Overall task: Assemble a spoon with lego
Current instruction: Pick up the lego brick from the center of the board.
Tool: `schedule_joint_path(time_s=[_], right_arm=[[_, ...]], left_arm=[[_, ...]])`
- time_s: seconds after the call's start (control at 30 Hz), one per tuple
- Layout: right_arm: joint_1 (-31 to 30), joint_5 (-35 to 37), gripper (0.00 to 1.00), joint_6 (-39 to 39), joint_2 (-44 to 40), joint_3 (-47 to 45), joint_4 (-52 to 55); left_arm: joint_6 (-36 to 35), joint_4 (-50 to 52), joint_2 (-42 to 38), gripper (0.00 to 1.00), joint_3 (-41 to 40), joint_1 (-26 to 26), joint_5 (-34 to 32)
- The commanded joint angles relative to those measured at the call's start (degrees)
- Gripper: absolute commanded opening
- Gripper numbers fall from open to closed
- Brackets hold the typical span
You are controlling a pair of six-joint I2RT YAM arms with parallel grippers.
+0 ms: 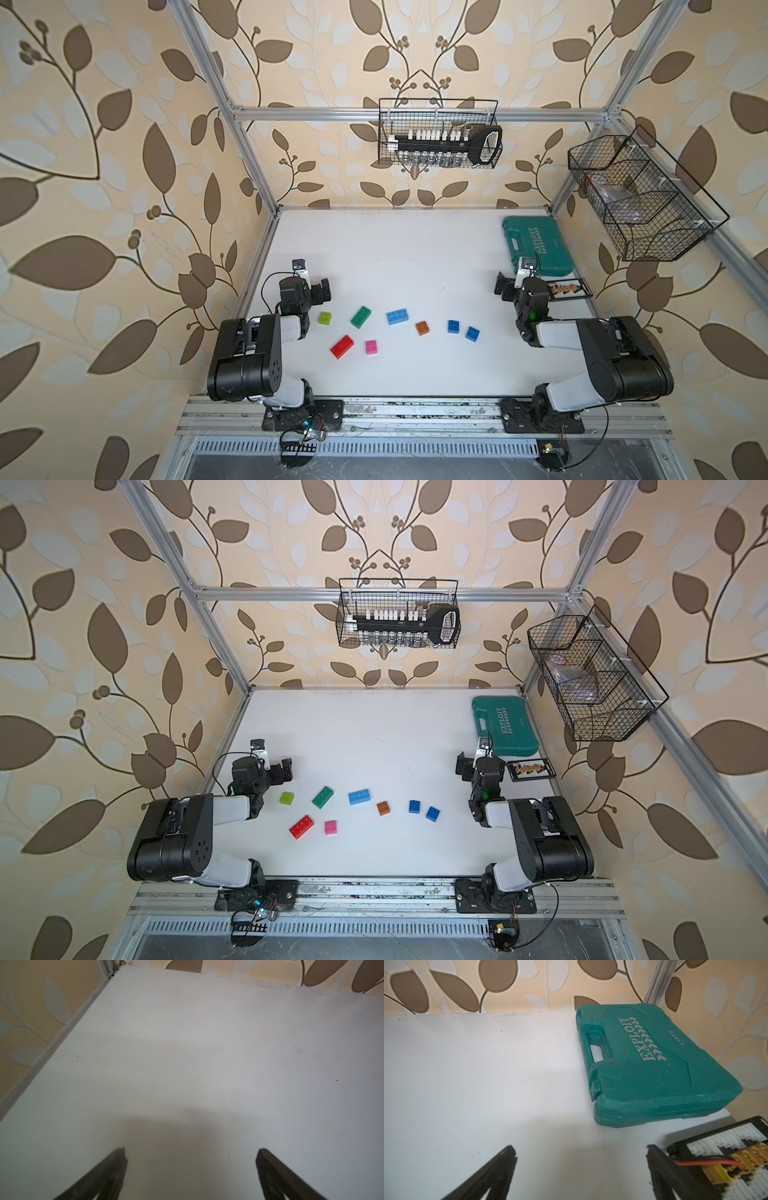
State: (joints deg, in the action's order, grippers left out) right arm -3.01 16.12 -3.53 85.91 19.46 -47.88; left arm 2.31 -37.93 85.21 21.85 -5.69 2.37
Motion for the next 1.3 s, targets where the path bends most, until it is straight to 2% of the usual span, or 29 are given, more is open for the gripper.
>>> schedule_joint_path(time_s=[0.0,0.67,0.7,0.73,0.77,0.83,0.97,1.03,1.13,1.27], right_arm=[[-0.3,1.1,0.98,0.7,0.4,0.7,-1.4],[-0.9,2.2,0.98,1.3,-0.8,1.1,-0.6],[-1.4,1.7,0.98,1.6,-2.4,2.0,2.8],[-2.9,5.4,0.98,2.7,-4.6,4.0,7.1],[-4.8,10.0,0.98,1.5,-7.7,9.5,20.6],[-5.5,7.2,0.98,-2.5,-11.1,20.4,43.3],[-8.7,2.2,0.98,-13.1,-12.1,35.3,72.4],[-12.0,0.5,0.98,-17.0,-12.6,38.8,82.8],[-17.2,-0.9,0.98,-21.9,-13.9,38.8,93.6],[-18.7,-10.9,0.91,-28.7,-17.9,32.7,95.1]], left_arm=[[0.9,-2.1,0.6,0.99,1.6,-0.6,1.8],[0.3,-2.0,-0.9,0.99,1.3,-0.5,2.1],[-0.1,3.5,-3.8,0.99,3.1,0.2,1.9],[-0.5,11.2,-7.1,0.99,5.9,1.2,0.8],[-0.4,15.9,-9.6,0.99,8.4,2.5,-0.9],[2.4,20.1,-13.5,0.99,10.2,4.7,-4.5],[8.5,32.9,-19.1,0.99,16.4,6.4,-2.1],[10.8,41.4,-20.9,0.99,20.4,8.5,-4.4],[12.6,49.4,-24.3,0.99,23.0,12.2,-4.0],[16.9,54.4,-27.3,0.99,22.8,17.9,-1.8]])
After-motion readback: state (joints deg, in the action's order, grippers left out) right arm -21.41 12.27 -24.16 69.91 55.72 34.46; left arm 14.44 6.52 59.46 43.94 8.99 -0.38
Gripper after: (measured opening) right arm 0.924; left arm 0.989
